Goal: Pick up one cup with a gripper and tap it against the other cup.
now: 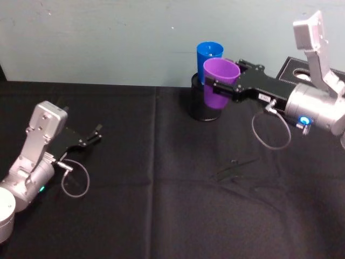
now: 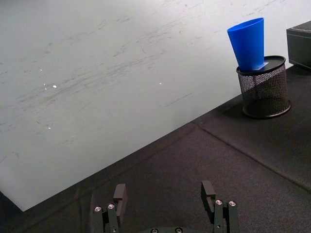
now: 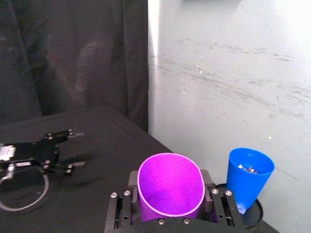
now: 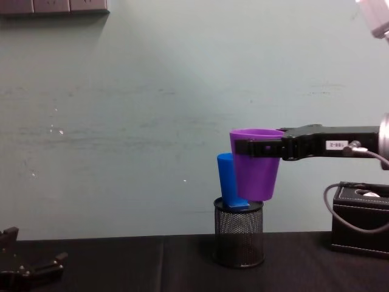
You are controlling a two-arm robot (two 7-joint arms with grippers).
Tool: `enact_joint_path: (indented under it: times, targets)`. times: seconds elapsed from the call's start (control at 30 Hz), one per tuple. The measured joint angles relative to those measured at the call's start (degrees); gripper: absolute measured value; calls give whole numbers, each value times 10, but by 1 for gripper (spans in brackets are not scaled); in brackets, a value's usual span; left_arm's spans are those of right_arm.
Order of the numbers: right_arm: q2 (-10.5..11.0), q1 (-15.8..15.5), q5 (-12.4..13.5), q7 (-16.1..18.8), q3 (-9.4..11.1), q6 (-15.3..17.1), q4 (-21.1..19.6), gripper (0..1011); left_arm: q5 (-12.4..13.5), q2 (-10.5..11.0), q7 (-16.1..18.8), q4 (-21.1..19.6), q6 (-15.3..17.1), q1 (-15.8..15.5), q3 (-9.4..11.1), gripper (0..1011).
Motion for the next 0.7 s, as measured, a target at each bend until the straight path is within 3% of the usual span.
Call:
enact_joint_path:
  times: [0.17,0.7]
  targets:
    - [-26,36,-16,7,-11,-17,60,735,0,0,0,0,0,0,0,1004]
    - [-60,84,-39,25,-13,-45,148,735,0,0,0,0,0,0,0,1005]
